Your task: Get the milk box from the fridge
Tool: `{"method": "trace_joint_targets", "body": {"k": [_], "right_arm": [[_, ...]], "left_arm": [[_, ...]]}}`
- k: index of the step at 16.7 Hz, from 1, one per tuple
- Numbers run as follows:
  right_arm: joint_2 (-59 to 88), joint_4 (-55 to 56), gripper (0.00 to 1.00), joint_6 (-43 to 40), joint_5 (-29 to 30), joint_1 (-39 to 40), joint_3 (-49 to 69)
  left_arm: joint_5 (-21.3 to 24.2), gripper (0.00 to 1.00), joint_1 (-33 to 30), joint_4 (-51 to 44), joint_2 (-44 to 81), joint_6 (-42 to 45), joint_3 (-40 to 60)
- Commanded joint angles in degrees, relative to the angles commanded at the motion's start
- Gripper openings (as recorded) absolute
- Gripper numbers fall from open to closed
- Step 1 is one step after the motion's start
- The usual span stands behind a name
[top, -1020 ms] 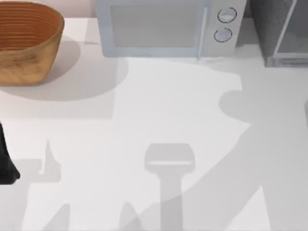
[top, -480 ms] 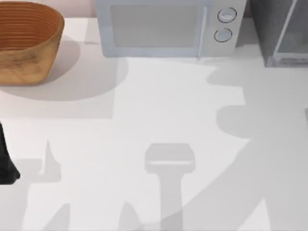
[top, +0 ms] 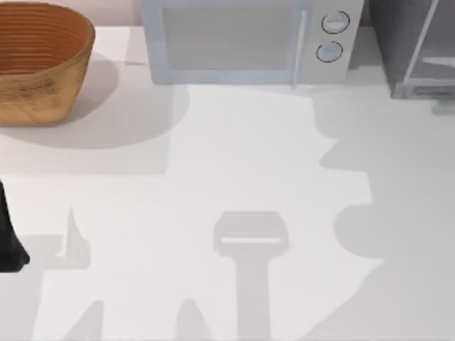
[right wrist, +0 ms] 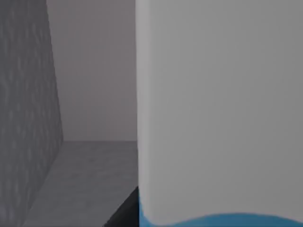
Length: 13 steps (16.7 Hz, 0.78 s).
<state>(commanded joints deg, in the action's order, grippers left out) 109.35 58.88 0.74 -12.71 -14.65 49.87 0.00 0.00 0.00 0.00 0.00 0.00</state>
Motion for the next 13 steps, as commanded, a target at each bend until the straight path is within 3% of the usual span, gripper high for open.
{"method": "trace_joint_targets", "body": {"k": [7,13], "right_arm": [[-1.6,-1.1,0.0,0.1,0.2,0.5,-0.8],[-21.4,-11.3,0.0,-0.2,2.5,2.9,-9.5]], "left_arm": [[0.0,1.0,0.0,0.0,0.0,0.0,0.0],[0.0,1.0,0.0,0.0,0.0,0.0,0.0]]}}
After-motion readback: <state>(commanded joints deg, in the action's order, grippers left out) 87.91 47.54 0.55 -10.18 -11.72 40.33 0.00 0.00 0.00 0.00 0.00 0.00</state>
